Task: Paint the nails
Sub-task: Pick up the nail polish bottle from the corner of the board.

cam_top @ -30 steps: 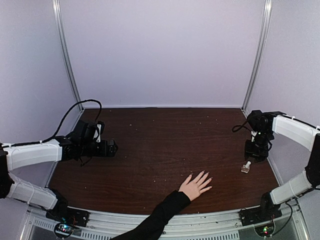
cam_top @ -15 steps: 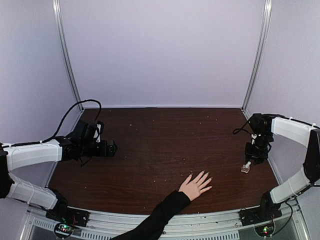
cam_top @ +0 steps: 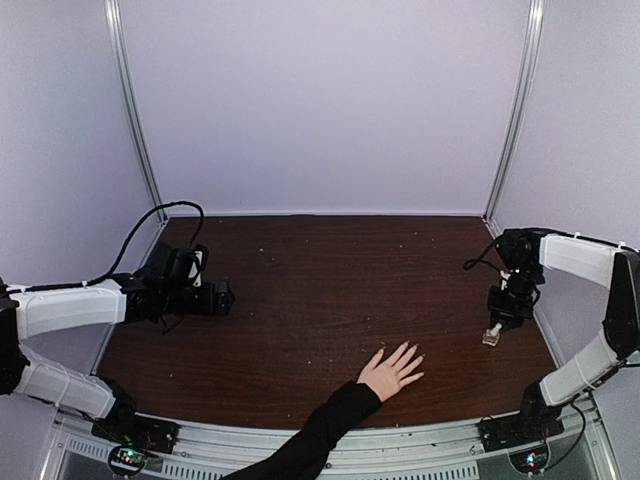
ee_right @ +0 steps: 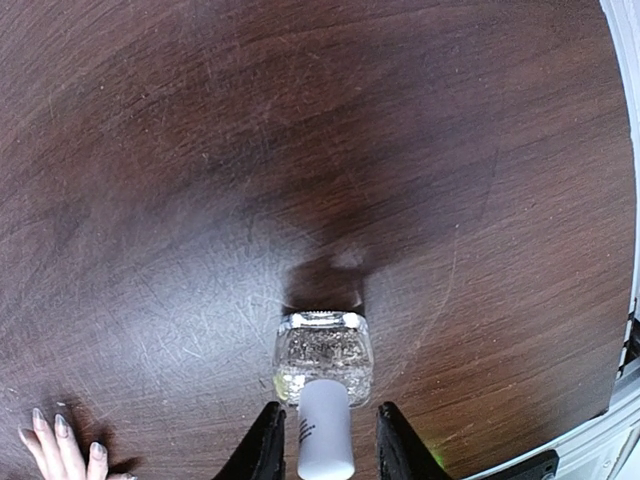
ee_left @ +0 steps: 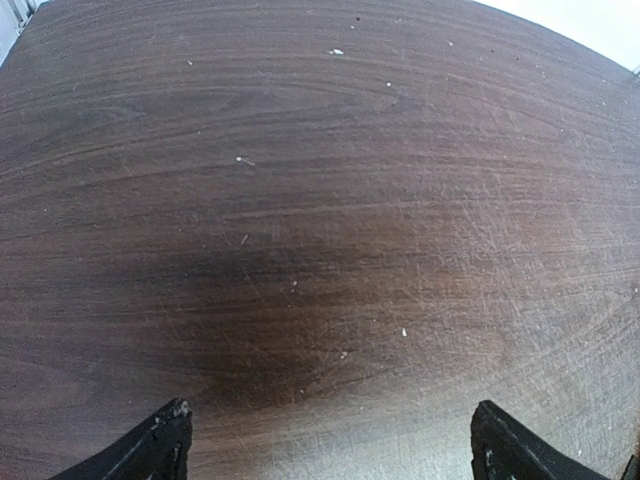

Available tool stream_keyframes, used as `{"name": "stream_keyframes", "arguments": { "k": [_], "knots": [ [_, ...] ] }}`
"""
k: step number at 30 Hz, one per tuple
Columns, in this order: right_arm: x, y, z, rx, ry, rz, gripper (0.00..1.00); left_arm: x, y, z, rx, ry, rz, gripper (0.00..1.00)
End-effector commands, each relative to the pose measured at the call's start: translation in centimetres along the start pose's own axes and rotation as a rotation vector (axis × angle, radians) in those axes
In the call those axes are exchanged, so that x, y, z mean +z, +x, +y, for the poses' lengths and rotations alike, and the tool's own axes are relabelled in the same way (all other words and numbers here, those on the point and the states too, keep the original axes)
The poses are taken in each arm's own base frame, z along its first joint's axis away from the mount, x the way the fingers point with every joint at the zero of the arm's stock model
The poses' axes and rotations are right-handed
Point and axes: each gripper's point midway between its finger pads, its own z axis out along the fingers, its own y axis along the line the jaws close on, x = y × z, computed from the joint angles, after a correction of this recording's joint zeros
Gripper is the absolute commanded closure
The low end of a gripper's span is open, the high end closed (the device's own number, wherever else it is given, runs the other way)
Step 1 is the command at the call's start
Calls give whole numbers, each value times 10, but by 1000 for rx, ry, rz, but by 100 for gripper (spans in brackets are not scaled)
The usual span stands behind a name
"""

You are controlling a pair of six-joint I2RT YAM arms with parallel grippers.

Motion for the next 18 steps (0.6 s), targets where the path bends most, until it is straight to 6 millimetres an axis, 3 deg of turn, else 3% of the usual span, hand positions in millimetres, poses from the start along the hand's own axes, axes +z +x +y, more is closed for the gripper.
{"name": "stream_keyframes", "arguments": {
  "k": [1,6,11,18],
  "knots": [
    [5,1,-1,5,-7,13,70,2,-6,-1,4,-2,-36,2],
    [4,2,-1,4,-4,15,74,3,-7,0,5,-7,-37,2],
    [-2,2,-2,-2,-4,7,84,2,-6,0,0,-5,-39,3],
    [-44,-10,10,-60,-73,-72,100,-4,-13,-7,-11,43,-81,2]
  ]
}}
